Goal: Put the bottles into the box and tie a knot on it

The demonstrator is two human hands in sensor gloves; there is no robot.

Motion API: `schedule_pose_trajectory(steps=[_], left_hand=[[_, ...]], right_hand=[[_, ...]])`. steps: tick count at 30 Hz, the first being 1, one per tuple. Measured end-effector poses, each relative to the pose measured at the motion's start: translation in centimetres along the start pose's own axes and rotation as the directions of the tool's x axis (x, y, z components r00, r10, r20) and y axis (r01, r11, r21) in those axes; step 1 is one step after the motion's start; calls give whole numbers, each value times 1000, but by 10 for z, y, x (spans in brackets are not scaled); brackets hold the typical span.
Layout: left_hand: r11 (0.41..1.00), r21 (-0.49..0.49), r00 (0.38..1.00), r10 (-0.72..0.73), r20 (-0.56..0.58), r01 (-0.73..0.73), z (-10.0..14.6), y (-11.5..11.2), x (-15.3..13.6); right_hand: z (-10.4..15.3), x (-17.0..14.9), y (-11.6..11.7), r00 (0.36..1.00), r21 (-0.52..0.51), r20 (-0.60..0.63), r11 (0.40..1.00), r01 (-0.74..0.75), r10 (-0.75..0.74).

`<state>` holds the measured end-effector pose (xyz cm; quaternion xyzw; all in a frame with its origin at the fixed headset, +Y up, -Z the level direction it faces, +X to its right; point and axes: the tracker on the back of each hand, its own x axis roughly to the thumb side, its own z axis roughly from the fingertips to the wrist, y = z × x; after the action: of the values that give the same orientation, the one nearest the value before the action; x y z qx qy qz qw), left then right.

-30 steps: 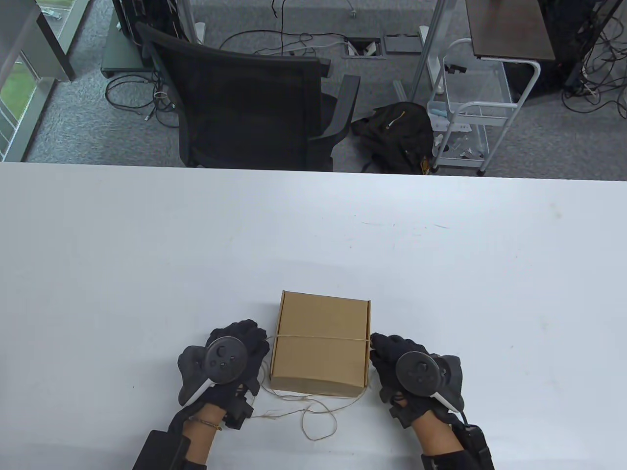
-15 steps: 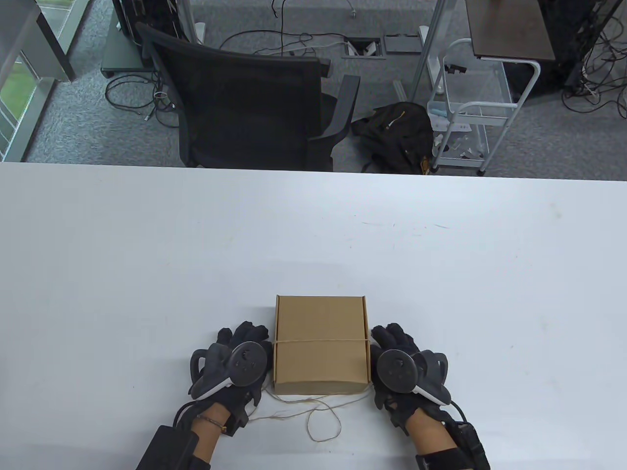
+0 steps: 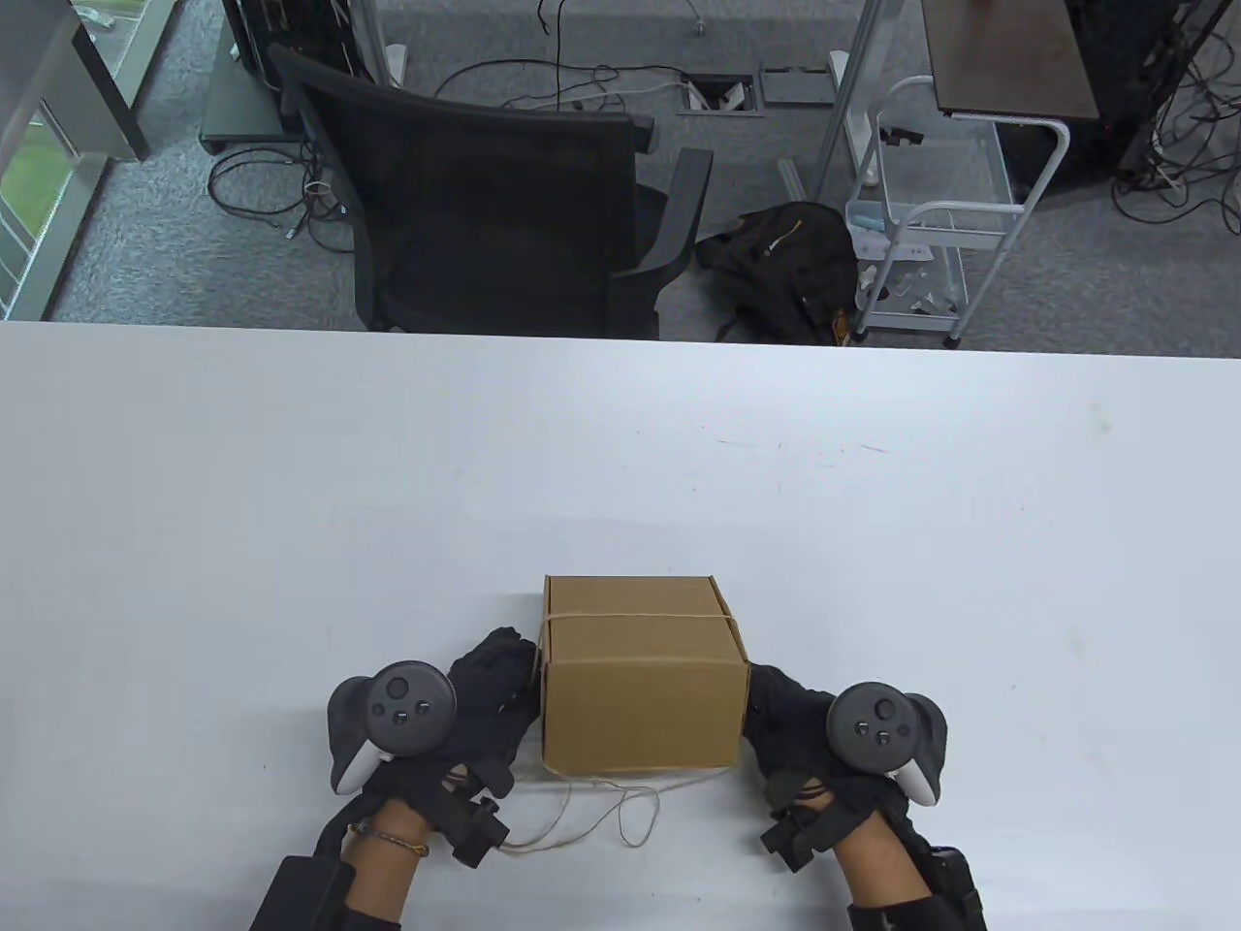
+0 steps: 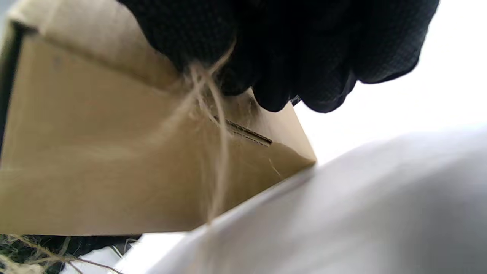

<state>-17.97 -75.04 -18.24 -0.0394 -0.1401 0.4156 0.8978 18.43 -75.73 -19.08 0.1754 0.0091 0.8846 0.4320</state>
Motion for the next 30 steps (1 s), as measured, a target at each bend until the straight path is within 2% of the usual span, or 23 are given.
schedule_pose_trajectory(steps=[3,5,7,10,15,17,21,23,24,25,28,30], left_hand=[[995,-24,995,97,-16,-97,1,2,-3],[987,-3,987,158,-27,-158,1,2,-3],[982,10,981,189,-42,-189,0,3,-1],[969,34,968,245,-49,-244,-1,4,2],[952,12,950,305,-69,-305,-3,5,4],[952,-13,950,302,-84,-304,-6,3,0],[929,-53,922,356,-154,-367,-11,-1,-11],[934,-84,928,329,-176,-347,-12,-5,-16],[930,-67,921,345,-181,-361,-11,-5,-17],[921,-63,911,367,-190,-384,-12,-5,-17],[901,-61,887,408,-216,-430,-9,-4,-19],[856,-57,841,489,-233,-513,-8,-3,-22]], right_hand=[[1,2,-6,993,-61,-9,991,117,-117],[2,0,-7,992,-45,-41,992,115,-117],[3,-3,-9,988,-55,-80,991,126,-130],[3,-7,-12,966,-108,-122,970,217,-229],[4,-13,-18,933,-149,-165,943,297,-320],[2,-17,-18,926,-128,-210,947,293,-315],[1,-32,-7,839,-80,-330,898,432,-433],[0,-34,-5,868,-27,-366,936,350,-336],[0,-34,-6,878,-43,-346,940,337,-331],[0,-33,-6,868,-62,-356,936,346,-345],[2,-31,-8,853,-33,-413,941,336,-319],[4,-30,-12,842,38,-455,939,342,-289]])
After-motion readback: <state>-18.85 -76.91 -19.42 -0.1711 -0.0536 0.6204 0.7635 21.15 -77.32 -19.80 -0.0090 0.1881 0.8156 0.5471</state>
